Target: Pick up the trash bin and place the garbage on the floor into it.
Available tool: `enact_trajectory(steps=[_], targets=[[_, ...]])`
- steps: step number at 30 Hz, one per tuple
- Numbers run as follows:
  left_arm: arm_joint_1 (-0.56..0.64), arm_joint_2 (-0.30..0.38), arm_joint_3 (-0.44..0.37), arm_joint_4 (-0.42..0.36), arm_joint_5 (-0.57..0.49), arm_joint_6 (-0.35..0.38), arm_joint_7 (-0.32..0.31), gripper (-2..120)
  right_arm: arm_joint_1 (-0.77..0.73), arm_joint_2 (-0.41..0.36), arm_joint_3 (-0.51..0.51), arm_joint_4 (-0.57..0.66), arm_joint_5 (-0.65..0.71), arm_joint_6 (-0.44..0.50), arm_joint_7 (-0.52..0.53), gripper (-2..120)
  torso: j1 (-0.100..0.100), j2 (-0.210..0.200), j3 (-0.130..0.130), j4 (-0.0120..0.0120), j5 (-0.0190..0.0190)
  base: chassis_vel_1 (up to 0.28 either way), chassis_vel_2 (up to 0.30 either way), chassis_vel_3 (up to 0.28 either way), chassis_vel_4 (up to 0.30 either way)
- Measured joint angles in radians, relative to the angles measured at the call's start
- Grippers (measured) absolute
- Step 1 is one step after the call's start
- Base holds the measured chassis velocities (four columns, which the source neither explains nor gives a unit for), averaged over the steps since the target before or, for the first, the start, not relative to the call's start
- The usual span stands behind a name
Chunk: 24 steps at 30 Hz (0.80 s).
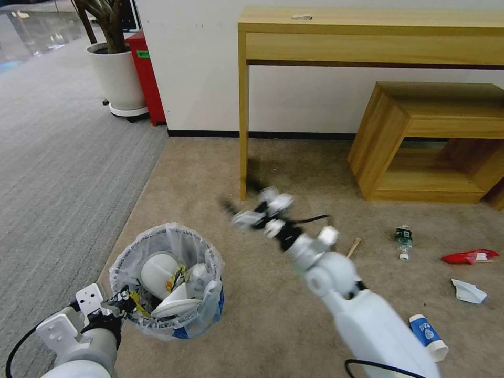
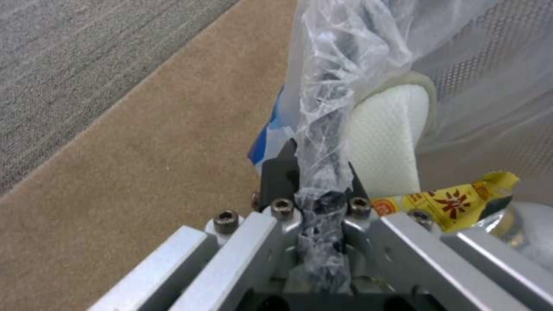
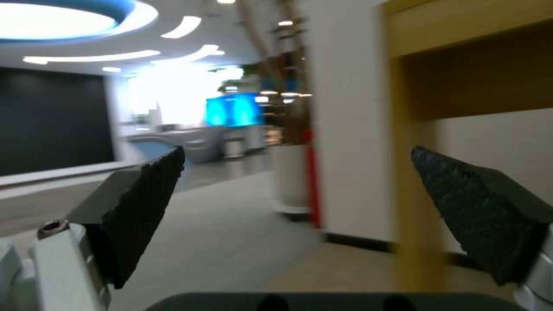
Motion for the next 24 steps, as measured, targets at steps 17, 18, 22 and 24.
enact_trajectory(steps=[17,18,22,24], targets=[[-0.041,0.029,-0.021,0.0,0.113,-0.063,0.003,1,-0.325,0.143,0.508,0.195,-0.294,0.02,0.021,100,0.0,0.0,0.0,0.0002,-0.0006,0.0,0.0,0.0,0.0],[-0.042,0.03,-0.021,0.0,0.113,-0.063,0.006,1,-0.338,0.153,0.532,0.206,-0.311,0.022,0.028,100,0.0,0.0,0.0,0.0001,-0.0005,0.0,0.0,0.0,0.0],[-0.049,0.028,-0.021,0.0,0.115,-0.066,0.015,1,-0.369,0.173,0.586,0.245,-0.327,0.027,0.044,100,0.0,0.0,0.0,0.0001,-0.0005,0.0,0.0,0.0,0.0],[-0.05,0.024,-0.021,0.0,0.124,-0.07,0.02,1,-0.372,0.185,0.617,0.261,-0.325,0.027,0.048,100,0.0,0.0,0.0,0.0001,-0.0007,0.0,0.0,0.0,0.0]])
